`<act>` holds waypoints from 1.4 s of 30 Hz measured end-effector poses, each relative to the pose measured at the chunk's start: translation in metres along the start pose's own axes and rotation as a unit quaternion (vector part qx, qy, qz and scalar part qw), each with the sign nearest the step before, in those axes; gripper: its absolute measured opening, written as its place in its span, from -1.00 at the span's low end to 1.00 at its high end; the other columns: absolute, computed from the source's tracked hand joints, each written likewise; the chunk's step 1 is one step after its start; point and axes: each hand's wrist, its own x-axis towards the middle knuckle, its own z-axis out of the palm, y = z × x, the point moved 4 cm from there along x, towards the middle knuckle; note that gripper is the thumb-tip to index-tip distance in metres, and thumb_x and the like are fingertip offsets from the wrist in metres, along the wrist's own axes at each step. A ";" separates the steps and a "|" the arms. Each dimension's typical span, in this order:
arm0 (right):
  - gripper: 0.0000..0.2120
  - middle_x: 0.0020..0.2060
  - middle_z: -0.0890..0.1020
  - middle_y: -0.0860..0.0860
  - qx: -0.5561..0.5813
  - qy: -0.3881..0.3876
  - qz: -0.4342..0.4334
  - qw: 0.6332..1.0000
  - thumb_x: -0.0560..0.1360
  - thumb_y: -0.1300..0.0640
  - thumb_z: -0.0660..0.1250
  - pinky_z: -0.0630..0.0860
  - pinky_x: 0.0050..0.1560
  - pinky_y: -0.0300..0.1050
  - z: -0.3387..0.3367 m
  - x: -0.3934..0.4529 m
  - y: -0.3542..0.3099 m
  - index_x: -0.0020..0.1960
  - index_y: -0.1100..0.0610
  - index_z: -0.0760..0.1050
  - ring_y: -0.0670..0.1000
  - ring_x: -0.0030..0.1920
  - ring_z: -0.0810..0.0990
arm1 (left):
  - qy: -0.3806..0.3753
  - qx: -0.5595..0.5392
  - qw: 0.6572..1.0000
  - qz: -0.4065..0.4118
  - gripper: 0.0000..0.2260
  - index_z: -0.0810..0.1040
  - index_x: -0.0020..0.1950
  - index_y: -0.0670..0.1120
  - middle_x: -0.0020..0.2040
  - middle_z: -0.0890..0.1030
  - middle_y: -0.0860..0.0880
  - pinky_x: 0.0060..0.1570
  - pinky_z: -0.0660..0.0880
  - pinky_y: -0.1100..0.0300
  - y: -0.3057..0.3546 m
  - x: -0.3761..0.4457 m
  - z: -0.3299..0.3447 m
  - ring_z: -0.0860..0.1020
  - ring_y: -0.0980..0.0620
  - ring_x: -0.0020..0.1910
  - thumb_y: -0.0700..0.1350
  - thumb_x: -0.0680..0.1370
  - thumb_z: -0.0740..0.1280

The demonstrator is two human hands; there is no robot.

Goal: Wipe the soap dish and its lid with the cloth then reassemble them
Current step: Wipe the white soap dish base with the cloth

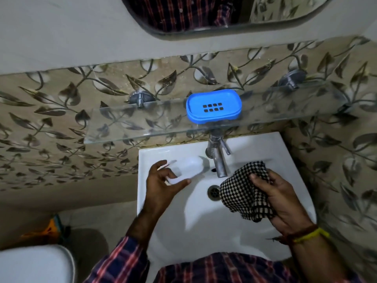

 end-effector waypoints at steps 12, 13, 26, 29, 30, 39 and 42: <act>-0.77 -0.22 0.73 -0.15 -0.165 -0.013 -0.193 0.967 0.48 0.29 0.44 0.63 -0.21 -0.26 -0.011 0.005 -0.015 -0.09 -0.06 0.62 -0.15 -0.16 0.69 | -0.240 0.601 0.745 0.162 -0.24 -0.01 0.60 -0.27 0.33 0.49 -0.24 0.12 0.47 0.00 0.074 -0.026 0.051 0.53 -0.22 0.23 -0.24 0.53 0.36; -0.78 -0.21 0.72 -0.15 -0.183 -0.017 -0.196 0.963 0.47 0.27 0.45 0.61 -0.19 -0.28 -0.013 0.008 -0.013 -0.11 -0.07 0.61 -0.16 -0.15 0.68 | -0.252 0.593 0.751 0.146 -0.19 -0.04 0.60 -0.28 0.32 0.49 -0.23 0.08 0.48 0.00 0.075 -0.027 0.055 0.54 -0.23 0.21 -0.24 0.52 0.40; -0.61 -0.14 0.74 -0.14 -0.374 -0.145 -0.192 0.896 0.25 -0.20 0.46 0.65 0.00 0.02 0.024 -0.012 -0.010 0.02 -0.05 0.65 -0.16 -0.09 0.69 | -0.284 -0.009 0.958 0.028 -0.08 0.29 0.24 0.03 0.25 0.64 0.02 0.12 0.60 0.10 0.085 -0.042 0.020 0.61 -0.07 0.19 0.16 0.07 0.74; -0.69 -0.13 0.73 -0.14 -0.340 -0.193 -0.203 0.898 0.29 -0.10 0.51 0.65 -0.01 0.08 0.043 -0.023 -0.014 0.00 -0.05 0.63 -0.12 -0.09 0.70 | -0.228 -0.217 0.949 -0.008 -0.20 0.41 0.29 -0.13 0.32 0.64 -0.09 0.12 0.63 -0.01 0.086 -0.054 0.019 0.59 -0.18 0.31 0.03 0.20 0.73; -0.72 -0.15 0.74 -0.12 -0.324 -0.204 -0.205 0.901 0.30 -0.08 0.52 0.66 -0.02 0.10 0.047 -0.026 -0.016 -0.03 -0.03 0.64 -0.10 -0.11 0.71 | -0.209 -0.253 0.945 -0.009 -0.27 0.47 0.31 -0.13 0.32 0.64 -0.10 0.13 0.61 0.04 0.088 -0.059 0.020 0.59 -0.16 0.32 0.04 0.27 0.69; -0.89 -0.15 0.74 0.10 -0.134 -0.245 -0.057 0.959 0.47 0.22 0.46 0.59 -0.14 -0.23 0.075 -0.040 -0.010 -0.01 0.20 0.66 -0.03 -0.15 0.70 | -0.187 -0.308 0.931 -0.066 -0.44 0.37 0.52 0.08 0.35 0.60 -0.22 0.36 0.41 -0.35 0.094 -0.078 0.042 0.55 -0.26 0.37 0.36 0.63 0.10; -0.91 -0.14 0.74 0.18 -0.086 -0.178 -0.016 0.980 0.48 0.26 0.44 0.63 -0.13 -0.09 0.077 -0.041 -0.008 -0.02 0.23 0.66 0.08 -0.15 0.70 | -0.190 -0.317 0.926 -0.075 -0.40 0.45 0.43 0.03 0.30 0.63 -0.22 0.31 0.50 -0.19 0.098 -0.075 0.044 0.59 -0.24 0.31 0.40 0.58 0.11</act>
